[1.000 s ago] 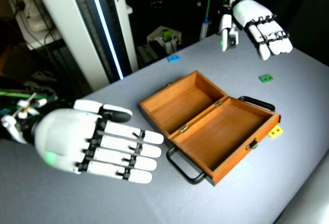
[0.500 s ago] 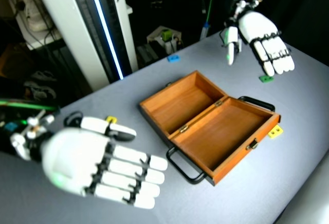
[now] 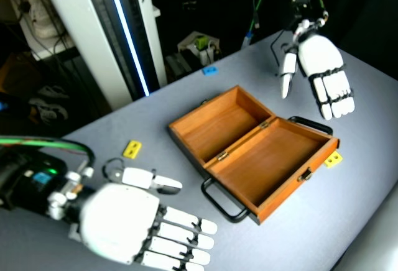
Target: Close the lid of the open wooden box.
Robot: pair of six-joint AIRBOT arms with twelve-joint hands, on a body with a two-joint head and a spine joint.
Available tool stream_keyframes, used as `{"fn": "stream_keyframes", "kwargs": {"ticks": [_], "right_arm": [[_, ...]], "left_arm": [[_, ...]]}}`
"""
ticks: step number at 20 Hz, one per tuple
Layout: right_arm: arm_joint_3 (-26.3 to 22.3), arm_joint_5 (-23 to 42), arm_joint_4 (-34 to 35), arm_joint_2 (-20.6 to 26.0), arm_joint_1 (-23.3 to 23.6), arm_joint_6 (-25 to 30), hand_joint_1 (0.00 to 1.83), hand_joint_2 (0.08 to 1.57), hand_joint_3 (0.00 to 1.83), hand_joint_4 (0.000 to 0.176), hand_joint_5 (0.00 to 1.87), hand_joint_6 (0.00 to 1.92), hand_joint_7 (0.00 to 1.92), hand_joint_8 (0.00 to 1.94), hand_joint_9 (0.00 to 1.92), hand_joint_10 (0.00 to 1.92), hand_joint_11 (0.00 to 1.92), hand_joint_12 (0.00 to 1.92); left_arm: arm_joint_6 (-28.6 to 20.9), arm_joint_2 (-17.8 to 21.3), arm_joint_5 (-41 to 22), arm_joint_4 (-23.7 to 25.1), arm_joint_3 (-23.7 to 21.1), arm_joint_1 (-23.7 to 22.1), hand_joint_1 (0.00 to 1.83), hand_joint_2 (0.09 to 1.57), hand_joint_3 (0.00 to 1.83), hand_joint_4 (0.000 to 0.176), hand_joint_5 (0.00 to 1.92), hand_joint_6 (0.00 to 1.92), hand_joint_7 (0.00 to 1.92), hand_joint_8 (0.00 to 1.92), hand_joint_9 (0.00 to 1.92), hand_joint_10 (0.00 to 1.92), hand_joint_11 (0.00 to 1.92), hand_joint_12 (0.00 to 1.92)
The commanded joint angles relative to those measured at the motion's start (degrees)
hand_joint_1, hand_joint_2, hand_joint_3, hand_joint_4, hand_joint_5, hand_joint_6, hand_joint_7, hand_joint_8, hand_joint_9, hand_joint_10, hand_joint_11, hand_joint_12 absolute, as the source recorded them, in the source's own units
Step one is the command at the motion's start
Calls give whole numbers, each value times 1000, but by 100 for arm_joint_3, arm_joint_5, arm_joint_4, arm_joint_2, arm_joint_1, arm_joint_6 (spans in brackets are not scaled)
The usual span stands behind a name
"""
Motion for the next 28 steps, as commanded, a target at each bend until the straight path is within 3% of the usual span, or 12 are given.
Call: {"fn": "stream_keyframes", "kwargs": {"ticks": [1, 8, 12, 20, 28], "right_arm": [[60, 533, 139, -17, 119, 31, 0, 1437, 3, 0, 172, 0, 138, 2, 39, 3, 64, 12], [203, 221, -273, -230, 341, 157, 0, 1417, 0, 0, 163, 1, 107, 1, 11, 2, 51, 4], [233, 190, -514, -332, 488, 248, 0, 1404, 0, 0, 155, 1, 100, 0, 5, 2, 53, 10], [254, 141, -748, -452, 727, 258, 82, 1469, 0, 0, 153, 0, 123, 0, 0, 0, 41, 4], [217, 280, -769, -448, 728, 323, 65, 1471, 0, 0, 147, 2, 106, 1, 0, 0, 27, 4]], "left_arm": [[3, -73, -396, 84, 87, -148, 0, 1259, 0, 0, 3, 1, 0, 0, 24, 2, 37, 19], [314, -354, 187, 178, 337, -474, 0, 1185, 0, 0, 0, 0, 0, 0, 0, 0, 27, 8], [314, -380, 211, 255, 337, -526, 0, 1261, 25, 0, 0, 0, 0, 0, 0, 0, 17, 3], [314, -417, 249, 385, 316, -585, 0, 1278, 18, 0, 0, 0, 0, 0, 0, 0, 0, 0], [308, -183, 30, 694, 8, -659, 0, 1267, 5, 0, 0, 0, 0, 0, 0, 0, 0, 0]]}}
